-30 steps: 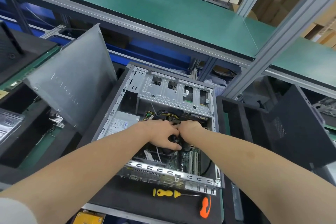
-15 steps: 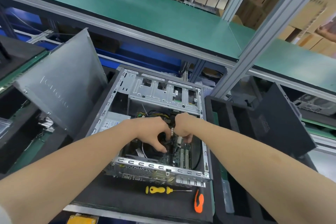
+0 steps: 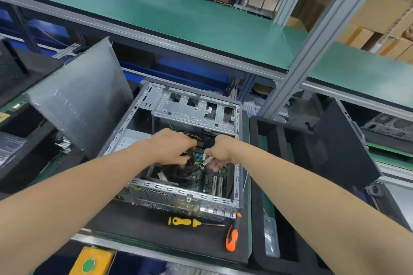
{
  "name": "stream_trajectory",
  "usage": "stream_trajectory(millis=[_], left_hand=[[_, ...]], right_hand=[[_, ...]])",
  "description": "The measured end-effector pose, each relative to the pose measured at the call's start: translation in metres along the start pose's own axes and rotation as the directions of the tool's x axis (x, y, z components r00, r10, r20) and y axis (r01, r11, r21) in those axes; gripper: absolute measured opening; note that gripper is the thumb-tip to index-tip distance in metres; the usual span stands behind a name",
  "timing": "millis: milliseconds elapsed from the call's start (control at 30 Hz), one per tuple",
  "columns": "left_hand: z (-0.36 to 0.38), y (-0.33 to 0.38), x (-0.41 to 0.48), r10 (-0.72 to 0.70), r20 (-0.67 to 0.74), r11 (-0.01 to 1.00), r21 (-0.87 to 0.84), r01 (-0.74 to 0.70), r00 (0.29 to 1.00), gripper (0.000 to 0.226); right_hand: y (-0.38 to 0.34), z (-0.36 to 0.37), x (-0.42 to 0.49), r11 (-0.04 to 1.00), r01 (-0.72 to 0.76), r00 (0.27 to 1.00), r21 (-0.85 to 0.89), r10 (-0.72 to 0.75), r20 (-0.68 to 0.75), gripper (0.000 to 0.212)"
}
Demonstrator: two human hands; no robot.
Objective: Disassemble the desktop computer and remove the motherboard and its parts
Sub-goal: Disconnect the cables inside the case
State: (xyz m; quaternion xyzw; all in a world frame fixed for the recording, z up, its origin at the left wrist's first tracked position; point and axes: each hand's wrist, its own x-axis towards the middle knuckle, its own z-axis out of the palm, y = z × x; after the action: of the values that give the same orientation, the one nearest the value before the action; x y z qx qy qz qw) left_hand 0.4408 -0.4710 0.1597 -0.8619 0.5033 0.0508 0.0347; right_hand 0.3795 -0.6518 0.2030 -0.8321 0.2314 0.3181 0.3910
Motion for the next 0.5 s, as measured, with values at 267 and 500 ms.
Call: stream_trajectory(millis=[267, 500], left_hand=[[0.003, 0.017, 0.007, -0.129, 0.101, 0.962, -0.227, 0.149, 0.987, 0.069], [0.015, 0.006, 0.035, -0.060, 0.059, 0.960, -0.270, 0.074, 0.996, 0.020]], right_hand=[[-0.001, -0.001, 0.013, 0.897, -0.046, 0.989, 0.440, 0.104, -0.107, 0.017], [-0.003, -0.002, 0.025, 0.964, -0.051, 0.992, 0.259, 0.080, -0.102, 0.010]])
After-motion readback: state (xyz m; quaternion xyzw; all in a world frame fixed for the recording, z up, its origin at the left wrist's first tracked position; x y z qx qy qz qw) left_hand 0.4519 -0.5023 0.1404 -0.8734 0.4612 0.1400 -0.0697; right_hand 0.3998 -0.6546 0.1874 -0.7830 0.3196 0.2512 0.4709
